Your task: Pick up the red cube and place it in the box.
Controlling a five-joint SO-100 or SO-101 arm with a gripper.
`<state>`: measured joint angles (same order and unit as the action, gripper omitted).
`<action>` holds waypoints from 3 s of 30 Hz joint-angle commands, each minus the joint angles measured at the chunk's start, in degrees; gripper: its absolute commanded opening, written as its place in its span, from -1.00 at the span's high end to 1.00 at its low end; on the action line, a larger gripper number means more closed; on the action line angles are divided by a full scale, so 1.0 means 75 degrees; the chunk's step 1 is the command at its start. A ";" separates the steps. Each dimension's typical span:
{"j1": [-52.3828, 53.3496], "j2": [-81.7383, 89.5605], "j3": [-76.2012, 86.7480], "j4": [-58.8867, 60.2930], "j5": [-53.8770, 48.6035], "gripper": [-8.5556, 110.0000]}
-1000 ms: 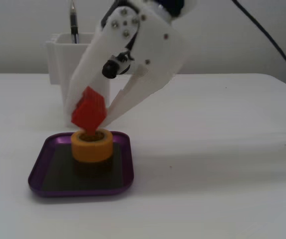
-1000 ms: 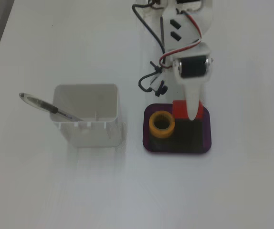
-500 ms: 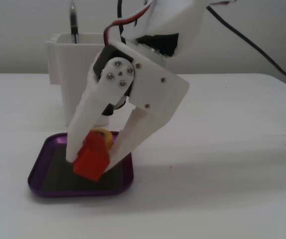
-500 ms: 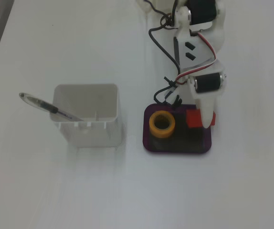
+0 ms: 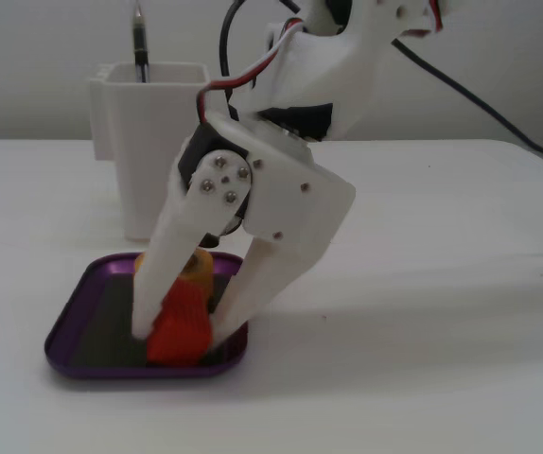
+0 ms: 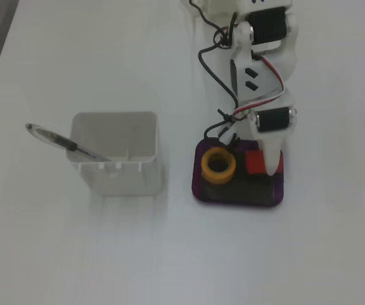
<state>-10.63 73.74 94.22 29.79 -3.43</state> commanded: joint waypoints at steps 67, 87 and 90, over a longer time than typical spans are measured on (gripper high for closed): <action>0.2227 1.6078 1.0828 0.4723 0.0141 0.59; 0.1582 1.6078 1.0863 0.4723 0.0609 0.86; 0.1535 1.6078 1.0863 0.4723 0.0574 0.86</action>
<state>1.41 192.57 175.25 65.92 0.88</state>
